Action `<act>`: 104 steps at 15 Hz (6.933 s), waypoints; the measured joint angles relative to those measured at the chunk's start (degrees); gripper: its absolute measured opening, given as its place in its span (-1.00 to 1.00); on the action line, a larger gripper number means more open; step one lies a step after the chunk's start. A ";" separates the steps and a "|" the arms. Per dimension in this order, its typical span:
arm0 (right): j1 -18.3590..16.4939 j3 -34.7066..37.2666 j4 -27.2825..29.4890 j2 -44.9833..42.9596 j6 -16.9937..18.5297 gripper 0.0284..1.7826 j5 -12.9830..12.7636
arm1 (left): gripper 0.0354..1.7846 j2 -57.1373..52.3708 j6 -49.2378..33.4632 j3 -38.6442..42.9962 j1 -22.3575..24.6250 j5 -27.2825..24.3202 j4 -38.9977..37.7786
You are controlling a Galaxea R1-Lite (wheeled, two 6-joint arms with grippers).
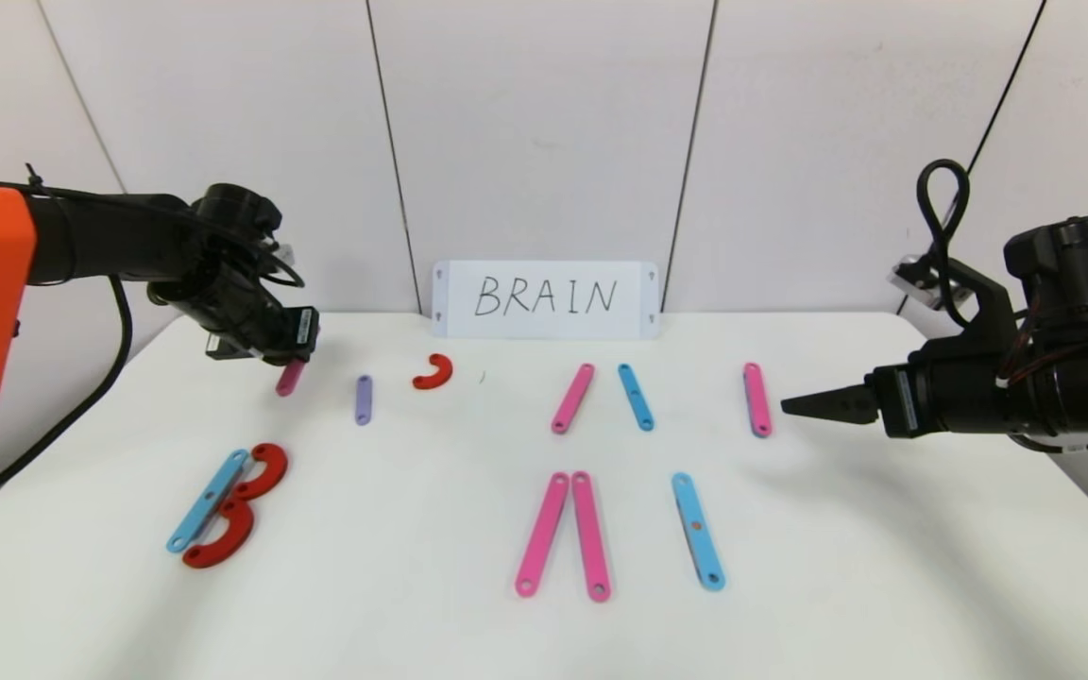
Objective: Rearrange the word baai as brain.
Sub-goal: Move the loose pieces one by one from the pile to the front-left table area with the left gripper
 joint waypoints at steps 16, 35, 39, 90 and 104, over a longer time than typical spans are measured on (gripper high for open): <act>0.00 0.28 -0.01 -0.11 0.06 0.95 -0.09 | -0.72 -16.08 -12.95 27.65 -16.45 1.04 -0.96; 0.10 0.46 -0.01 -0.13 0.06 0.95 -0.09 | -0.72 -12.14 -14.19 32.63 -16.92 2.41 -0.22; 0.13 0.55 -0.09 -0.13 0.06 0.95 -0.12 | -0.72 -11.89 -14.28 33.13 -16.98 2.28 -0.09; 0.22 1.68 -0.11 -1.51 -0.09 0.95 -0.23 | 0.61 11.63 0.45 0.63 -17.73 7.41 -20.89; 0.35 1.68 -0.11 -1.49 -0.11 0.95 -0.26 | -0.70 11.68 0.50 0.16 -17.75 7.90 -20.15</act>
